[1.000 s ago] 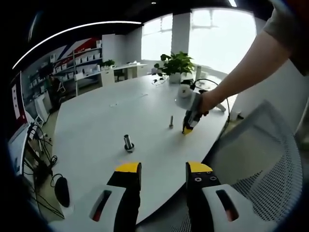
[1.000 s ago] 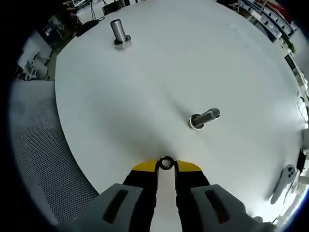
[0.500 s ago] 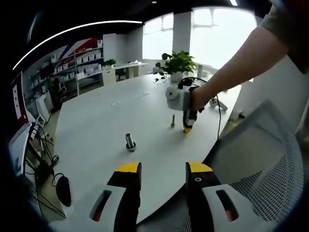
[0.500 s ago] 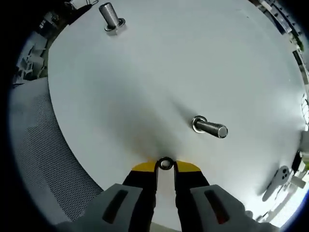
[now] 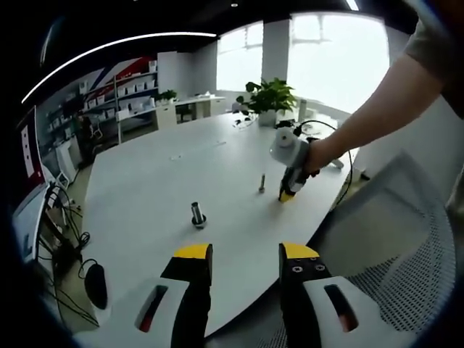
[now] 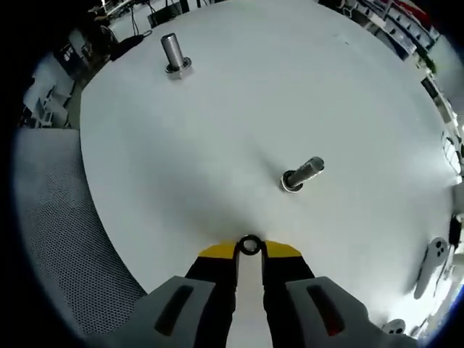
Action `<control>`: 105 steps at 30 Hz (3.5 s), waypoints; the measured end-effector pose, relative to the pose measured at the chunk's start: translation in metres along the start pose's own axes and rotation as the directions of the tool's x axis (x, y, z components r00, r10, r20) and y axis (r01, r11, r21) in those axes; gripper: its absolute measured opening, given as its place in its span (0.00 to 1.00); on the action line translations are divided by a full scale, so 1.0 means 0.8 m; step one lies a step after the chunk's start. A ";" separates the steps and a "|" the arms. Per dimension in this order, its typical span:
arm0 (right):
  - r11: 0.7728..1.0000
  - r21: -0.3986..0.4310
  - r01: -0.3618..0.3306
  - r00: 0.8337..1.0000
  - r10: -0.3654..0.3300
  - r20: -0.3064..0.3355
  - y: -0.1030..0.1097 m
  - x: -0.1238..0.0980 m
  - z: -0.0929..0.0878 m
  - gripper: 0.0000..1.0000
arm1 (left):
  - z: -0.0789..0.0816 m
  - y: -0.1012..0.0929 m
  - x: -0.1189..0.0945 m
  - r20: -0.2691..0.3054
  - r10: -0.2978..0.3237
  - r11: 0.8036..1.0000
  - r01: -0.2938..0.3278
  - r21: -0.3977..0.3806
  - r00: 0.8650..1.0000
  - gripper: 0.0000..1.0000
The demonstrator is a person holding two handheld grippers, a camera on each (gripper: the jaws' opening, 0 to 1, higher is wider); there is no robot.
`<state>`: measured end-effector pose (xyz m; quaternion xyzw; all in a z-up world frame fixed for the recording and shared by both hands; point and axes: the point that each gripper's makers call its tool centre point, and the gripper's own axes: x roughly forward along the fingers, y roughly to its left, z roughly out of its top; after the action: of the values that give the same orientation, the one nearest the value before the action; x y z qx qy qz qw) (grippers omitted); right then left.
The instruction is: Place the washer onto the threaded stud by aligning its center hole with the stud, sliding it down to the base, and recovering from edge contact or off-axis alignment until the washer reaches the visible bottom stop.
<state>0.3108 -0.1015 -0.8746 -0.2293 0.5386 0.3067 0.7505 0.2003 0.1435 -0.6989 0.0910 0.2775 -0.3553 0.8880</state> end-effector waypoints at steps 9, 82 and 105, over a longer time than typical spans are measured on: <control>1.000 0.005 0.026 1.000 -0.025 -0.014 0.000 0.001 0.002 0.14 | 0.000 0.001 0.000 0.000 0.002 1.000 -0.002 0.001 1.000 0.35; 0.991 -0.075 0.107 0.988 -0.098 0.120 -0.030 -0.042 0.090 0.14 | 0.000 0.005 -0.001 0.006 0.014 1.000 -0.014 -0.021 1.000 0.34; 0.995 -0.075 0.071 0.996 -0.067 0.057 -0.027 -0.005 0.070 0.14 | -0.004 0.008 0.000 -0.013 0.026 0.999 -0.026 -0.023 1.000 0.34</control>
<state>0.3624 -0.0797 -0.8532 -0.2680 0.4974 0.3072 0.7658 0.2034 0.1492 -0.7016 0.0864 0.2860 -0.3399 0.8917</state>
